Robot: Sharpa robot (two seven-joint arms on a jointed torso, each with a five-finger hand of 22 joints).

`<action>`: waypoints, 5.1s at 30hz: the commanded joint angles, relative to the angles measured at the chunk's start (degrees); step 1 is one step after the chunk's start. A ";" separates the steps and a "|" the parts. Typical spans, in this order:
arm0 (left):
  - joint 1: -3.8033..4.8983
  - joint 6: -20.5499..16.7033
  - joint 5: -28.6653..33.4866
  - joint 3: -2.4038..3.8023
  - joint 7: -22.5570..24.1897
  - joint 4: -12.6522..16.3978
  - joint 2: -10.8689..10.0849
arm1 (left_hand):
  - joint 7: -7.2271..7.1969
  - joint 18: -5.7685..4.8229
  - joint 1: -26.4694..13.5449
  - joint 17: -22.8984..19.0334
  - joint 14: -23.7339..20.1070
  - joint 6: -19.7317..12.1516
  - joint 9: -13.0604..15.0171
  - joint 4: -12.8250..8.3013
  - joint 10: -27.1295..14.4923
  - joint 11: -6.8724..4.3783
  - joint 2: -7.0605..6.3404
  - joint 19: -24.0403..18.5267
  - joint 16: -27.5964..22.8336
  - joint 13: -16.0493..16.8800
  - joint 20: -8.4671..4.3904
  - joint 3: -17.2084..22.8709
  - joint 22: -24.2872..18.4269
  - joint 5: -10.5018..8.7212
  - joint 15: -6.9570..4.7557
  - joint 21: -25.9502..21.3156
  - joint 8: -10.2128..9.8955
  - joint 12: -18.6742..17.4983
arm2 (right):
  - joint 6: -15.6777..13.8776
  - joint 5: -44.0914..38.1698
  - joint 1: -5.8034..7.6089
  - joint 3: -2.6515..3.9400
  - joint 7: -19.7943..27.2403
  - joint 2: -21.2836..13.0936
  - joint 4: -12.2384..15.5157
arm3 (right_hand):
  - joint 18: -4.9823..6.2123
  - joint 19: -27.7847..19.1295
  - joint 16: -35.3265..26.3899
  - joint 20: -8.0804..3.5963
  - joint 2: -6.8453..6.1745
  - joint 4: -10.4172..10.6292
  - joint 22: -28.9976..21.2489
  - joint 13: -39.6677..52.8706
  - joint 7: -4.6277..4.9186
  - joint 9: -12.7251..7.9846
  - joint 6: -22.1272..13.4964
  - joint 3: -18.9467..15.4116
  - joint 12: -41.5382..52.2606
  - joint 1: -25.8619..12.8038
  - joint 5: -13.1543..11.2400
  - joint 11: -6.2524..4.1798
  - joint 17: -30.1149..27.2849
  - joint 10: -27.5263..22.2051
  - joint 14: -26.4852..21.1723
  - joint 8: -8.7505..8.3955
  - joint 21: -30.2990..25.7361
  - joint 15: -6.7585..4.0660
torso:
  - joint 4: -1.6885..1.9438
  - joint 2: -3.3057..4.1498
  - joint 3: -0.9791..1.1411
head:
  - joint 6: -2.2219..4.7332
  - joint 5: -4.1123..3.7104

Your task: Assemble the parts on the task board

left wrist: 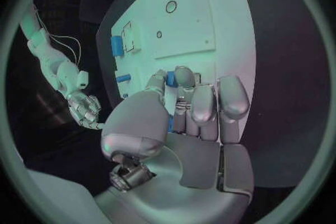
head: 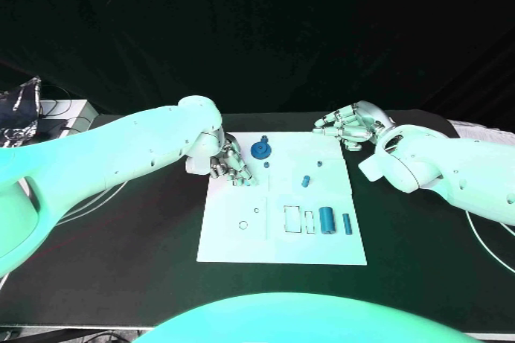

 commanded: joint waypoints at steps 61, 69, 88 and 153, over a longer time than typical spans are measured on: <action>-7.75 -38.39 -5.08 4.17 3.75 24.91 -16.06 | 6.10 1.83 6.24 -2.24 -0.94 -8.79 -33.32 9.43 -5.43 4.06 -4.22 -0.70 -4.88 -9.14 2.30 -3.70 3.27 -6.09 2.32 -7.22 0.28 1.06 | 0.20 -0.65 -0.61 0.01 1.07 -1.06 -0.30 | 0.15 4.42 -0.30 -0.22 0.23 -0.36 8.84 -0.13 0.25 -0.07 0.04 0.14 -0.23 0.21 0.38 -0.18 -0.05 -0.11 0.09 -0.28 -0.17 -0.25 | -0.01 -0.02 0.04 | 0.79 -0.21; -8.79 -39.39 -6.17 4.06 3.77 24.83 -15.51 | 5.42 1.61 5.88 -1.50 -0.75 -10.10 -32.35 9.45 -5.39 3.69 -4.82 -0.38 -3.93 -8.86 2.05 -0.69 4.21 -6.02 2.03 -5.88 6.08 2.34 | 0.22 -0.65 -0.65 0.01 1.04 -1.06 -0.40 | 0.12 4.43 -0.29 -0.22 0.23 -0.46 8.88 -0.14 0.23 -0.08 0.10 0.16 -0.24 0.24 0.43 -0.20 0.01 -0.03 0.10 -0.27 -0.03 -0.25 | 0.04 -0.07 0.07 | 0.69 -0.25; -9.13 -35.25 -6.52 2.51 2.05 23.59 -13.78 | 3.35 1.00 5.86 -0.18 -0.43 -11.57 -27.26 8.22 -5.08 2.45 -4.97 0.26 -2.07 -7.85 1.22 0.69 5.44 -6.07 1.10 -4.11 17.00 3.86 | 0.33 -0.65 -0.72 0.01 0.98 -1.04 -0.32 | 0.12 4.43 -0.29 -0.22 0.23 -0.46 8.88 -0.14 0.23 -0.08 0.10 0.16 -0.24 0.24 0.43 -0.20 0.01 -0.03 0.10 -0.27 -0.03 -0.25 | 0.06 -0.07 0.03 | 0.49 -0.48; -10.34 -34.36 -1.27 2.70 3.87 23.04 -13.34 | 3.11 0.87 1.38 -0.32 -0.51 -14.26 -23.63 -4.12 -4.98 2.05 -7.46 -0.02 -2.59 -8.37 1.12 40.83 5.77 -6.49 0.90 -5.20 19.24 2.86 | 1.22 -0.80 -1.07 0.01 0.55 -1.18 -0.43 | 0.11 4.43 -0.32 -0.24 0.35 -0.61 8.90 -0.12 0.22 -0.12 0.17 0.17 -0.28 0.26 0.49 -0.22 0.03 0.06 0.10 -0.29 0.04 -0.27 | 0.03 -0.06 0.06 | 0.11 -0.64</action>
